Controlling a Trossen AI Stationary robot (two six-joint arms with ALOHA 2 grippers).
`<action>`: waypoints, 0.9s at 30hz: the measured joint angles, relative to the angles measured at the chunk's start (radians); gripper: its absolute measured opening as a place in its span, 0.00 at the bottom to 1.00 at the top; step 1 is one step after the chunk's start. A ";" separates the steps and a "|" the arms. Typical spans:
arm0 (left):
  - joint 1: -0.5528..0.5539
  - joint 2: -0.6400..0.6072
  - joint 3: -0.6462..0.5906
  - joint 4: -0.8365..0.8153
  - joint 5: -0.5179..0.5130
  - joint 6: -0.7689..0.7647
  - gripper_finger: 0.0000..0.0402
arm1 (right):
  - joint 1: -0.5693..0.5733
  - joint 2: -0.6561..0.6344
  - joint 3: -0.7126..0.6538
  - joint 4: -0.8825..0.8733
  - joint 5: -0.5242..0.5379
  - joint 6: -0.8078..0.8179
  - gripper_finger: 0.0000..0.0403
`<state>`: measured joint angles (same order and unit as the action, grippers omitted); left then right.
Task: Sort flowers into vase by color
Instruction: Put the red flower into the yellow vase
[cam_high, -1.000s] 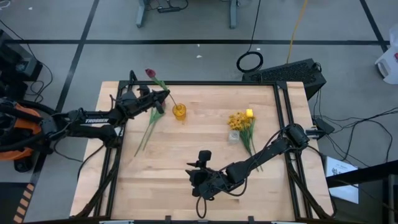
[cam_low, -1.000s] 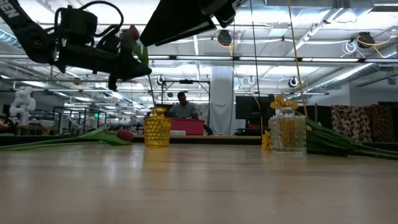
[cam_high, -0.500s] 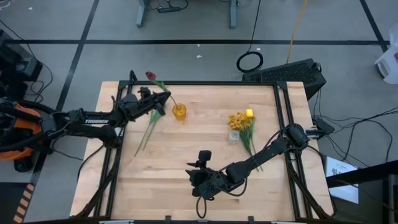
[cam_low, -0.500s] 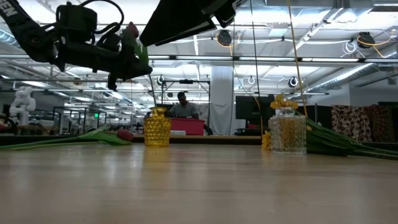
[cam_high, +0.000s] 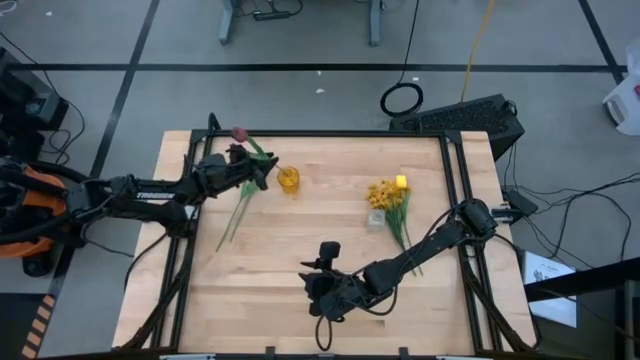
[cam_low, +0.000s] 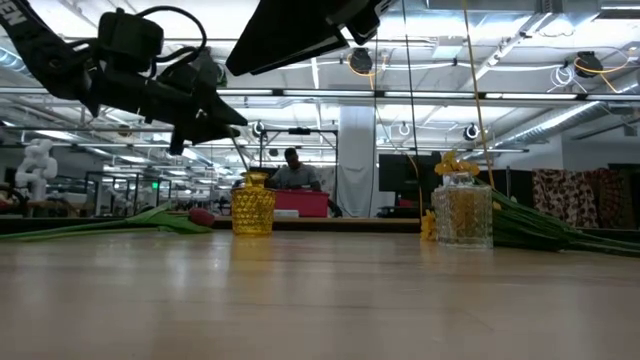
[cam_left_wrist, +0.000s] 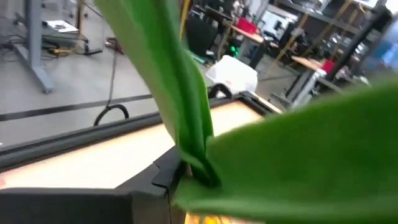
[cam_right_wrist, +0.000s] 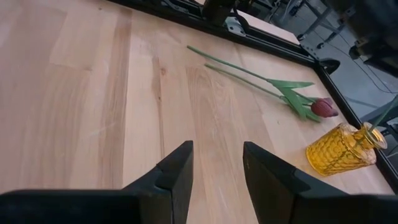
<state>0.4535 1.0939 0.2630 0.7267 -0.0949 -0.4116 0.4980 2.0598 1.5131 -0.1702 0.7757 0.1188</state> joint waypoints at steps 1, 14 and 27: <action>-0.006 0.000 0.000 -0.008 0.008 0.002 0.39 | 0.000 0.000 0.000 -0.002 0.000 0.000 0.33; -0.062 -0.002 0.000 -0.110 0.038 0.002 0.39 | 0.001 0.000 0.000 -0.044 -0.019 0.034 0.33; -0.128 -0.099 0.000 -0.492 0.020 -0.064 0.39 | 0.002 0.000 0.000 -0.054 -0.022 0.053 0.33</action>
<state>0.3254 0.9954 0.2634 0.2343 -0.0753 -0.4756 0.5003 2.0598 1.5131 -0.2241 0.7536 0.1715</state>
